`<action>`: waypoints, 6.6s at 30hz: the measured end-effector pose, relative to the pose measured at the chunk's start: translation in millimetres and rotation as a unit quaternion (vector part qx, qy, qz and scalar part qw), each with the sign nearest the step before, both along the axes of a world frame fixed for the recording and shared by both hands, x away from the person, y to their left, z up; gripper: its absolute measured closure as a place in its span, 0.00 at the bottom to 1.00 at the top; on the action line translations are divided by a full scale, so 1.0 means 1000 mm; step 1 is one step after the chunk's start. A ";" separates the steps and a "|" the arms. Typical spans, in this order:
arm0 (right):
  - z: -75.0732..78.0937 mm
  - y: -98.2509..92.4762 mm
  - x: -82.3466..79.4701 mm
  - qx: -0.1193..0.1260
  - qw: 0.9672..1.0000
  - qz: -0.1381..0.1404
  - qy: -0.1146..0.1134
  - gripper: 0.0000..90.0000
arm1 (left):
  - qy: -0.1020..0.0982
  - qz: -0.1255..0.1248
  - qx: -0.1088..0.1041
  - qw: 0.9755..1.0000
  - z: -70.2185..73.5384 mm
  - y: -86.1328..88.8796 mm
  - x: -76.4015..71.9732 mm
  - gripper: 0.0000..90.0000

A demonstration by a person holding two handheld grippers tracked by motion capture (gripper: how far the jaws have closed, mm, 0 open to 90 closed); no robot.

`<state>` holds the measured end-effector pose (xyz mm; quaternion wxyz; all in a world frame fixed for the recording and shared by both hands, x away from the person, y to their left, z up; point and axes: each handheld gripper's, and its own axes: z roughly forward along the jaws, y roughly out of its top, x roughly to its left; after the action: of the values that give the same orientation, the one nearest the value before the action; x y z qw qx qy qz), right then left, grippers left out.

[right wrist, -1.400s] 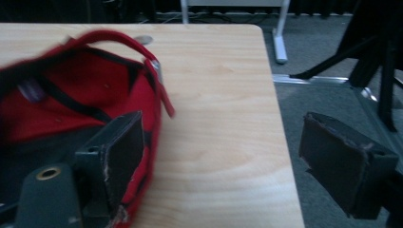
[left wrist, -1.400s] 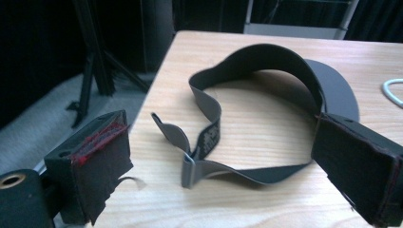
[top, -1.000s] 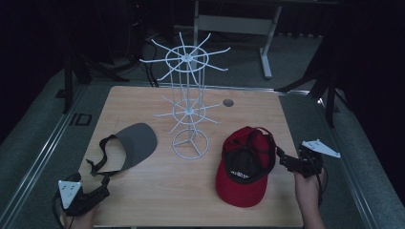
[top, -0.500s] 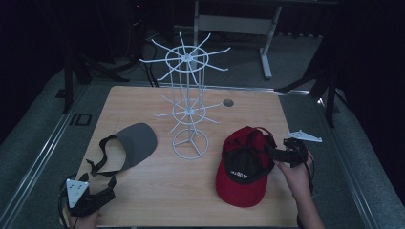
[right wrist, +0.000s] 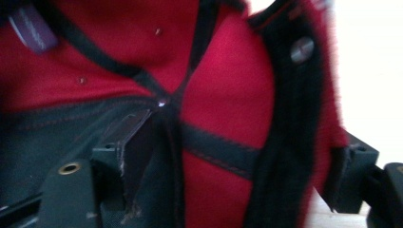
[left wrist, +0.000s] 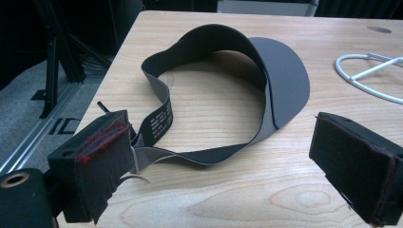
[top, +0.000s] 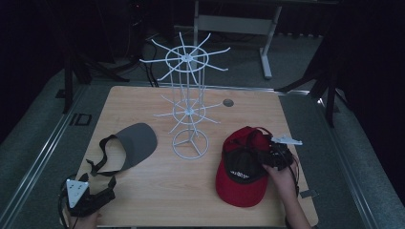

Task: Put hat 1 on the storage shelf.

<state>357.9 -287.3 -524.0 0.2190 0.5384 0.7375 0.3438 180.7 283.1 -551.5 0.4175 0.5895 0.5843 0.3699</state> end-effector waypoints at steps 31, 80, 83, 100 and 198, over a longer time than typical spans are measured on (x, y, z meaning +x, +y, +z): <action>0.031 0.003 -0.010 -0.032 0.998 -0.010 -0.057 0.95 | 0.003 0.007 -0.002 1.000 -0.001 0.002 0.000 0.08; 0.175 -0.001 -0.063 0.050 0.974 0.020 -0.218 0.95 | -0.045 -0.257 -0.042 0.965 0.041 -0.043 0.004 0.17; 0.178 0.001 -0.067 0.053 0.974 0.026 -0.220 0.95 | -0.040 -0.270 -0.041 0.961 0.045 -0.053 0.010 0.17; 0.191 0.006 -0.082 0.064 0.968 0.047 -0.239 0.95 | -0.067 -0.367 -0.016 0.928 0.086 -0.116 0.037 0.17; 0.164 0.005 -0.139 0.115 0.963 0.131 -0.204 0.70 | -0.131 -0.434 0.056 0.889 0.227 -0.312 0.092 0.96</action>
<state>218.8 -282.5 -360.2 0.2545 0.3770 0.6964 0.5550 273.0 -28.6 -324.8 0.5753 0.7532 0.1883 0.2574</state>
